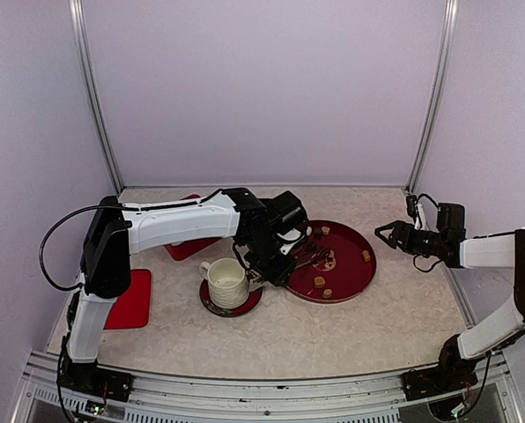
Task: Pack the chocolate
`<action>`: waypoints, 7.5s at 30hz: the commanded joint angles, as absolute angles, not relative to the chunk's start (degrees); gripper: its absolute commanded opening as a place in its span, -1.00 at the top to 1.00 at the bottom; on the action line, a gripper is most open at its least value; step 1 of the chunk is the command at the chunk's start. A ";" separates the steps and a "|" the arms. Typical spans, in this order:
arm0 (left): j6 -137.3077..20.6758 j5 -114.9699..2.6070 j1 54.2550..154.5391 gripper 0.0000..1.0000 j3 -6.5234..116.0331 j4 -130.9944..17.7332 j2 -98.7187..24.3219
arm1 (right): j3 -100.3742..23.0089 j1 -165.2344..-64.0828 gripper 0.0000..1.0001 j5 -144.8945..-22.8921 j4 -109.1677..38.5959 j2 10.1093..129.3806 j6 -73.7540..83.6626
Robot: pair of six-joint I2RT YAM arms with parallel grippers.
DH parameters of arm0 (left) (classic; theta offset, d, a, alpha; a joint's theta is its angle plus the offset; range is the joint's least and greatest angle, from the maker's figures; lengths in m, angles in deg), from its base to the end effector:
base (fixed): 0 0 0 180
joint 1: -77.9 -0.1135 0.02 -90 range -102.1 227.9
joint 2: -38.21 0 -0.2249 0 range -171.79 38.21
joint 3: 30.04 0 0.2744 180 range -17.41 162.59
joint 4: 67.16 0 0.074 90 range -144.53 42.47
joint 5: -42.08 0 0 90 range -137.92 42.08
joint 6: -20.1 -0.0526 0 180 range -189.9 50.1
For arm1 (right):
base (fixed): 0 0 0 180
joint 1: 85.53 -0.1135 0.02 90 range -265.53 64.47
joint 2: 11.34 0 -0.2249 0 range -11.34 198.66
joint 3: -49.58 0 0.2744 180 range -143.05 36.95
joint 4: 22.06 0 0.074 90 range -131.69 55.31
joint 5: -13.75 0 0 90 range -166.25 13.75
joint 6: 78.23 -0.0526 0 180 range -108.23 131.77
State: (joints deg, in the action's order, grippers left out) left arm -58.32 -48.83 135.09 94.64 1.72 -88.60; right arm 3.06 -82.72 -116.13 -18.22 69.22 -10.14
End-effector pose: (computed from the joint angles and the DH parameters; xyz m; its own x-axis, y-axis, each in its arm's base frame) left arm 0.2541 -0.3956 0.1637 -0.6712 0.6707 -0.3158 0.7232 0.6860 -0.0800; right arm 0.3106 0.0185 0.1242 -0.6586 0.3190 -0.6815 -0.2911 0.7271 0.6217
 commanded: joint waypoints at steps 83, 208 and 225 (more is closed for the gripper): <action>-56.86 -56.28 116.14 0.44 81.29 -5.20 -68.03 | 3.12 -81.66 -0.60 -117.49 -17.93 68.72 -10.26; -57.07 -53.04 128.82 0.29 104.38 0.54 -99.58 | -12.28 -90.01 -0.04 -105.11 -23.96 92.13 -2.00; -58.37 -49.72 129.26 0.25 109.76 4.47 -103.72 | -11.92 -90.01 -0.01 -105.71 -23.62 91.43 -2.29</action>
State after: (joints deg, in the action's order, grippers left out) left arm -57.47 -51.93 128.79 107.75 2.77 -101.34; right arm -11.28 -89.41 -105.29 -24.56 91.58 -2.27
